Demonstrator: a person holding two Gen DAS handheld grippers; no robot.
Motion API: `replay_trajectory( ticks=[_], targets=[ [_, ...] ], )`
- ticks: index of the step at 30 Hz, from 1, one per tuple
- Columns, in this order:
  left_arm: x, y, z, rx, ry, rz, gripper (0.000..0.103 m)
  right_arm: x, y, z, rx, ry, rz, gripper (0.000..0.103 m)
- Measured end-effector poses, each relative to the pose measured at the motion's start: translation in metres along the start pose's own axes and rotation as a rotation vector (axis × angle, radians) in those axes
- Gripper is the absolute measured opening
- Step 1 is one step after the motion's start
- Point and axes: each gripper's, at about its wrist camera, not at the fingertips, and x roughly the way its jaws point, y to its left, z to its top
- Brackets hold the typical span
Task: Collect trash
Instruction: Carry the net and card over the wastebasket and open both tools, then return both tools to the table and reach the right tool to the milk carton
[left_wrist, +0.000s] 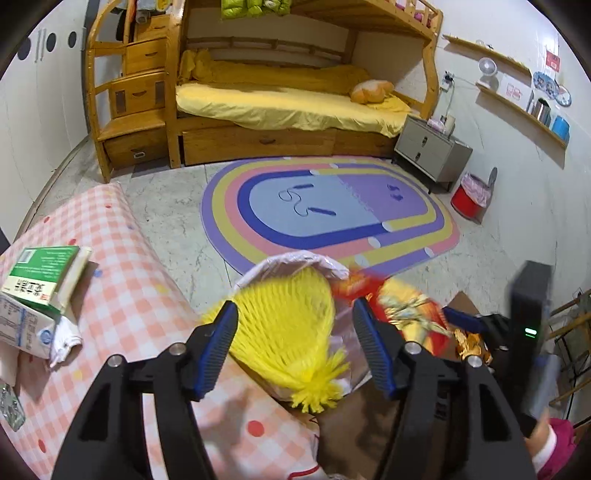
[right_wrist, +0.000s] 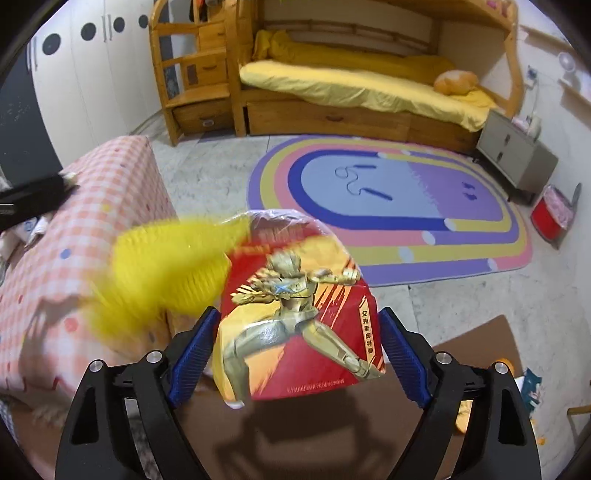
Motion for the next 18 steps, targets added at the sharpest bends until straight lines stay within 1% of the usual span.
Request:
replay_trajectory(
  ticks=[3,4,6,7,9,11,12,17,18],
  targets=[
    [-0.019,0.012,0.003,-0.031,-0.032,0.019,0.065,-0.008,0.002,0.005,0.029,-0.009,0.005,0.086],
    [-0.025,0.016,0.003,-0.038,-0.044,0.03,0.067,-0.019,0.001,0.006,0.045,-0.03,0.023,0.086],
    [-0.043,0.024,0.0,-0.062,-0.077,0.055,0.069,-0.028,-0.002,0.008,0.051,-0.045,0.026,0.086],
    [-0.052,0.029,-0.003,-0.078,-0.091,0.065,0.071,-0.04,-0.001,0.009,0.044,-0.062,0.027,0.086],
    [-0.067,0.035,-0.011,-0.105,-0.1,0.103,0.072,-0.06,0.002,0.01,0.035,-0.089,0.029,0.086],
    [-0.083,0.04,-0.022,-0.122,-0.11,0.129,0.072,-0.078,0.005,0.009,0.029,-0.116,0.038,0.086],
    [-0.093,0.043,-0.03,-0.132,-0.108,0.157,0.073,-0.087,0.008,0.008,0.024,-0.131,0.046,0.086],
    [-0.134,0.061,-0.062,-0.169,-0.114,0.213,0.073,-0.125,0.032,0.002,-0.006,-0.184,0.051,0.086],
    [-0.147,0.065,-0.071,-0.18,-0.127,0.232,0.073,-0.135,0.036,-0.001,-0.005,-0.2,0.058,0.086]
  ],
)
